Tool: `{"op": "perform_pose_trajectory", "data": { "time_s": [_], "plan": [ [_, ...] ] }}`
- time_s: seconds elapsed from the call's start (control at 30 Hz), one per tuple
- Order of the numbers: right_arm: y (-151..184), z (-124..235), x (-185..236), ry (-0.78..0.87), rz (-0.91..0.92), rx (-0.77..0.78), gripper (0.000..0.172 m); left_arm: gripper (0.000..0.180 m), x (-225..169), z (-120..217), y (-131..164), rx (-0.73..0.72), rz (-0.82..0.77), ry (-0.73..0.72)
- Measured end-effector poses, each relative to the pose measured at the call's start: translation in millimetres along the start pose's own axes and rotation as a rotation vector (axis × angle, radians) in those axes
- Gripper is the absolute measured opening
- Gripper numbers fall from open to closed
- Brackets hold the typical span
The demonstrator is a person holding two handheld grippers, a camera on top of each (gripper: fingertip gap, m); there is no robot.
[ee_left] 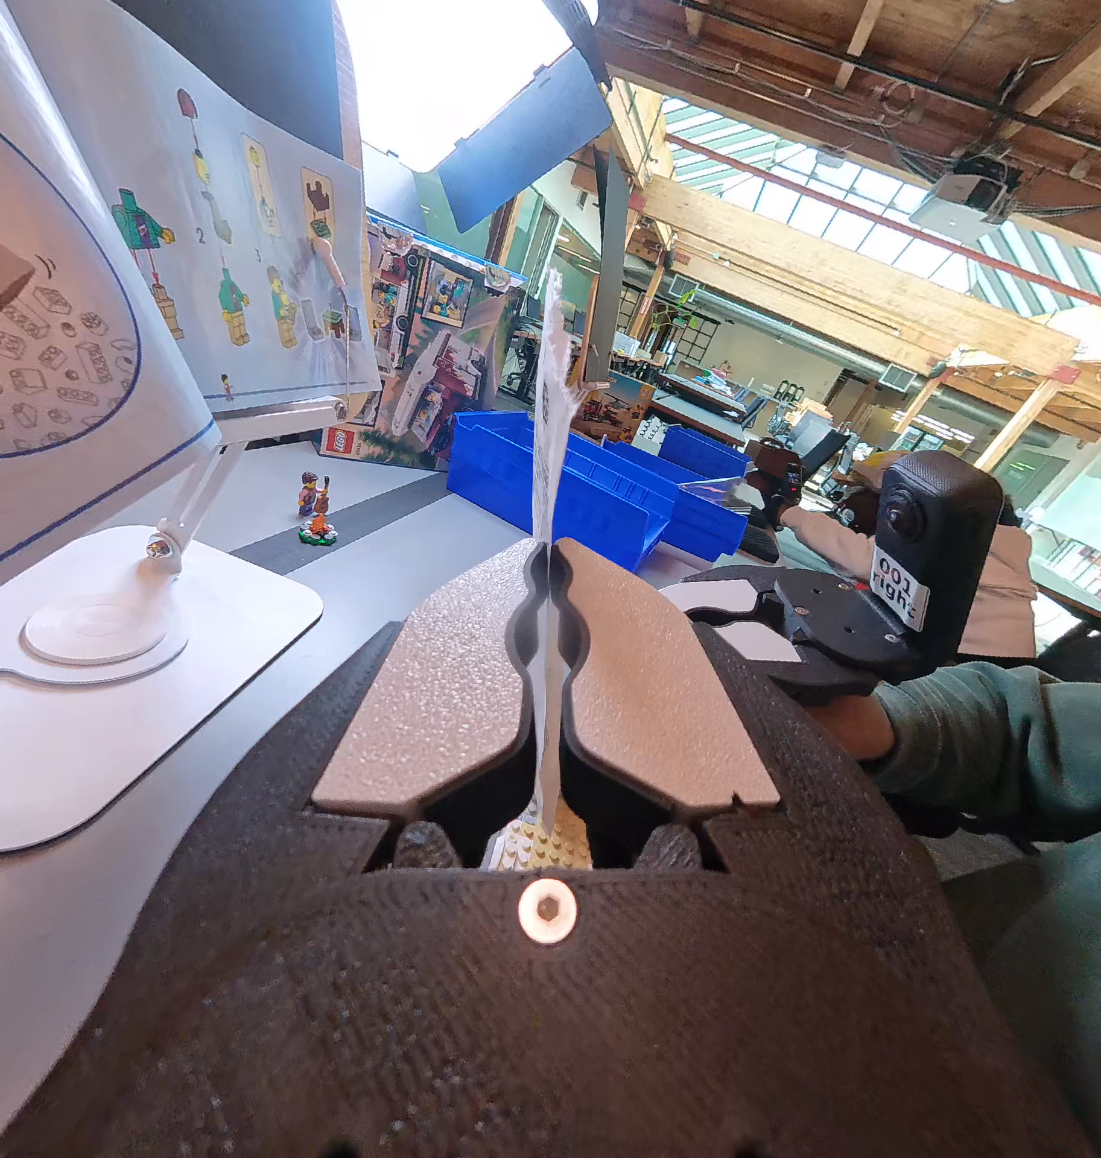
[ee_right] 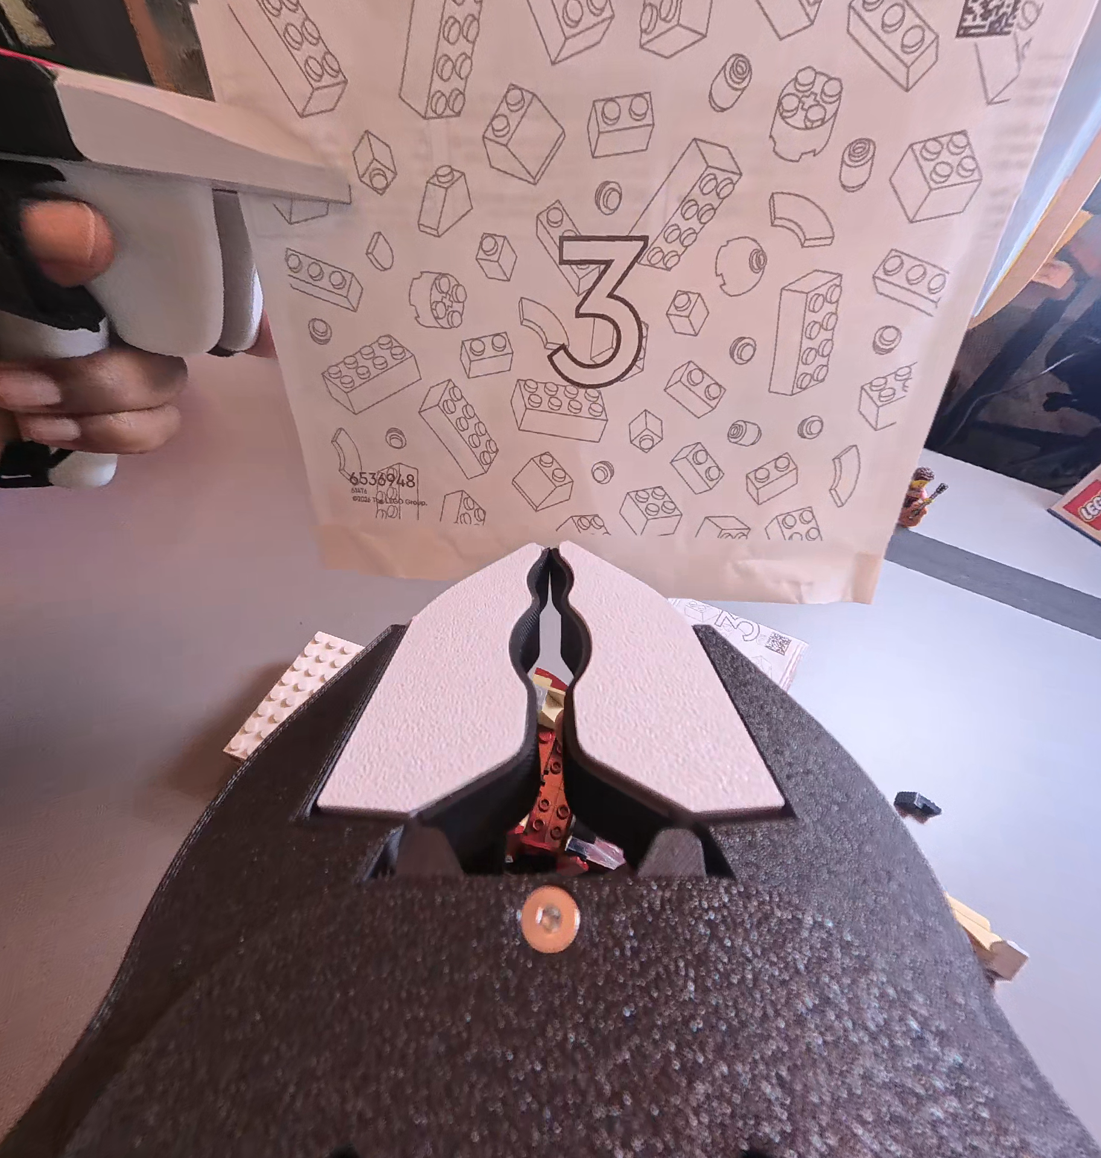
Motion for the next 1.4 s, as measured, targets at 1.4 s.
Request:
{"op": "perform_pose_trajectory", "data": {
  "time_s": [1.4],
  "plan": [
    [-81,-83,42,-0.118,0.088,-0.118,0.017,0.0,-38,145,16,-0.045,-0.09,-0.305]
  ]
}}
Point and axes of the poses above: each gripper's, where its closed fingertips meet, z back along the fingers, y out of its underside, x = y × z across the jaws, the point moved 8 cm from there along z, back along the fingers, and after that the axes turned 9 degrees about y, right-handed, at the moved point
